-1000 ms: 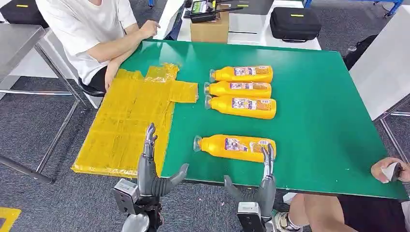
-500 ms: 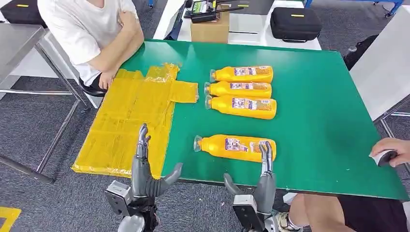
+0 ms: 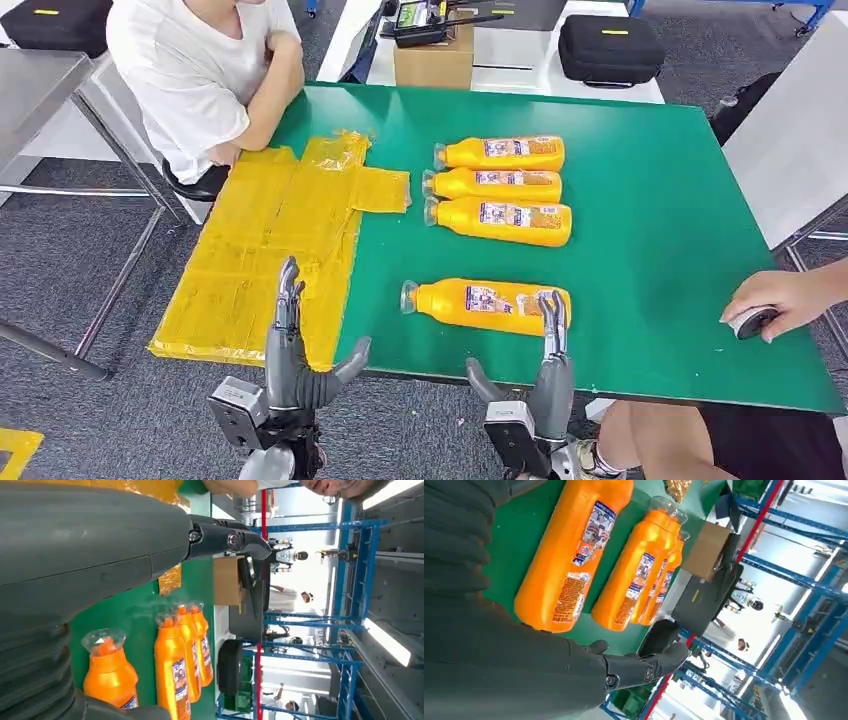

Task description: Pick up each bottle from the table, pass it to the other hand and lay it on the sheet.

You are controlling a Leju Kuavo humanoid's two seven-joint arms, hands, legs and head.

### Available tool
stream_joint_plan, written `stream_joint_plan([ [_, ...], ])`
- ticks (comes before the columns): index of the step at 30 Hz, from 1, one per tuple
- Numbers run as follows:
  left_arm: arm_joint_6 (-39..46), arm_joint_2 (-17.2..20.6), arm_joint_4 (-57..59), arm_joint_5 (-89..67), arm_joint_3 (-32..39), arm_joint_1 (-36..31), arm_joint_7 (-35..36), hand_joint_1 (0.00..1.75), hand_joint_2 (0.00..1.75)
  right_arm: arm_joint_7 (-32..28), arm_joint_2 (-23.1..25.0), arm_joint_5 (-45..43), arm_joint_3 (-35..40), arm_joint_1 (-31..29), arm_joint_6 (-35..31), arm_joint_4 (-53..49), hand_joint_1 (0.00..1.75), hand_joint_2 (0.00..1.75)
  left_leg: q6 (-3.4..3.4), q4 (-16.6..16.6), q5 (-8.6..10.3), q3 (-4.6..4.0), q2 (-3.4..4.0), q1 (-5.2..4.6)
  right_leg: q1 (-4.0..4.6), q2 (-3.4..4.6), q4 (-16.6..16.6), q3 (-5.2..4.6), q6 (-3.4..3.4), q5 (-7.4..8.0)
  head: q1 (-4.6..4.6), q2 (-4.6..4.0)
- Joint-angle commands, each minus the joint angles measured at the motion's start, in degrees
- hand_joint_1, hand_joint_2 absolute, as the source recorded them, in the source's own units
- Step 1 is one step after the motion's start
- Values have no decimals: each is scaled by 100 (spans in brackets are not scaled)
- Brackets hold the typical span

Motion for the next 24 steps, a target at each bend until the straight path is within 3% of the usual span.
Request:
stream_joint_plan([
  [1,-278,148,-134,-36,255,126,11,0,175,1373,-533,1919,-113,-569,613,427,0,175,-4,-7,-2,15,16,1,1,10,-8,10,-6,2,0,0],
  [4,-450,122,-199,-117,350,178,11,0,175,1801,-705,2245,-295,-889,1306,625,0,175,-3,-5,-2,14,8,2,3,4,-8,13,-6,1,2,0],
  [12,-883,60,16,-286,378,-93,16,0,175,2047,-742,2537,-363,-2442,1838,2229,0,175,-2,-6,2,19,26,-2,0,20,-7,14,-5,10,0,0],
  [24,-964,42,5,-368,379,-134,11,0,175,2060,-710,2498,-181,-2782,1726,2630,0,175,-5,-3,-3,37,11,5,8,1,-6,39,-10,-2,2,-2],
])
